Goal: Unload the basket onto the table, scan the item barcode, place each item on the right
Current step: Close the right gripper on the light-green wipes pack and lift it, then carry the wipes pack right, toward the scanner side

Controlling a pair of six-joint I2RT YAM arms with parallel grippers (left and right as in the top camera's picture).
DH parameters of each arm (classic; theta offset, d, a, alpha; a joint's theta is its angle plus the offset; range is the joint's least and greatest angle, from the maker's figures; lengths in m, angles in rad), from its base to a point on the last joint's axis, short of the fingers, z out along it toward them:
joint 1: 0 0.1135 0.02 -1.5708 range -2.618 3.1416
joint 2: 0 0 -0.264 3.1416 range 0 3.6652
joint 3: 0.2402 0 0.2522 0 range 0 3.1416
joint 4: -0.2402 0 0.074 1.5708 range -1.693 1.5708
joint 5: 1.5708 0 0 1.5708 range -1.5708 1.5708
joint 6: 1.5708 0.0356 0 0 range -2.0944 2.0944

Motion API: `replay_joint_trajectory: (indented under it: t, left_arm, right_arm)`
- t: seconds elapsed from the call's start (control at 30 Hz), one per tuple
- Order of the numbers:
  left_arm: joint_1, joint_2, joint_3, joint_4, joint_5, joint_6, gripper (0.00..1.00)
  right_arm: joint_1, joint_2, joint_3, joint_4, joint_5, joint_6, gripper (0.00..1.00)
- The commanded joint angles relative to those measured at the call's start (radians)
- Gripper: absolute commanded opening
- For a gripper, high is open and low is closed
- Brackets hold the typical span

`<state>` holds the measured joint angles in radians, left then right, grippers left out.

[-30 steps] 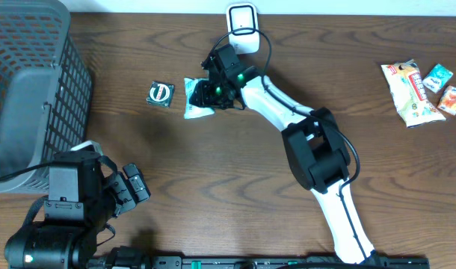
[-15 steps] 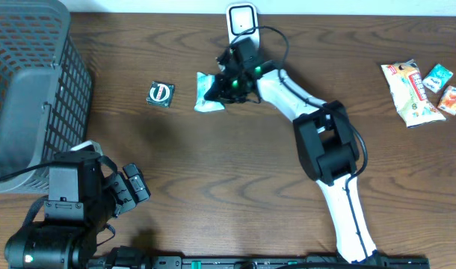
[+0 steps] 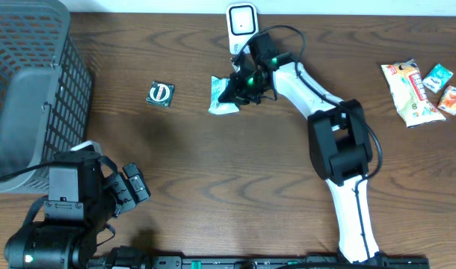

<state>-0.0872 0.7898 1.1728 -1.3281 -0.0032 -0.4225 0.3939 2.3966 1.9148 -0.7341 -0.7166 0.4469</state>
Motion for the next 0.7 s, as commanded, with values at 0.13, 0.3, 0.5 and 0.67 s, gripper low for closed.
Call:
replay_joint_trajectory:
  t: [0.13,0.3,0.5,0.67]
  left_arm:
    - [-0.002,0.000,0.001,-0.003,-0.005,-0.006,0.98]
    - [-0.002,0.000,0.001,-0.003,-0.005,-0.006,0.98]
    - [-0.002,0.000,0.001,-0.003,-0.005,-0.006,0.98]
    - [-0.002,0.000,0.001,-0.003,-0.005,-0.006,0.98]
  right_arm:
    - [-0.011,-0.175,0.000,-0.107,-0.008,-0.094,0.01]
    - [-0.035,-0.219,0.000,-0.178,-0.006,-0.134,0.01]
    - [-0.084,-0.283,0.000,-0.354,0.019,-0.189,0.01]
    - [-0.095,-0.315,0.000,-0.462,0.022,-0.269,0.01]
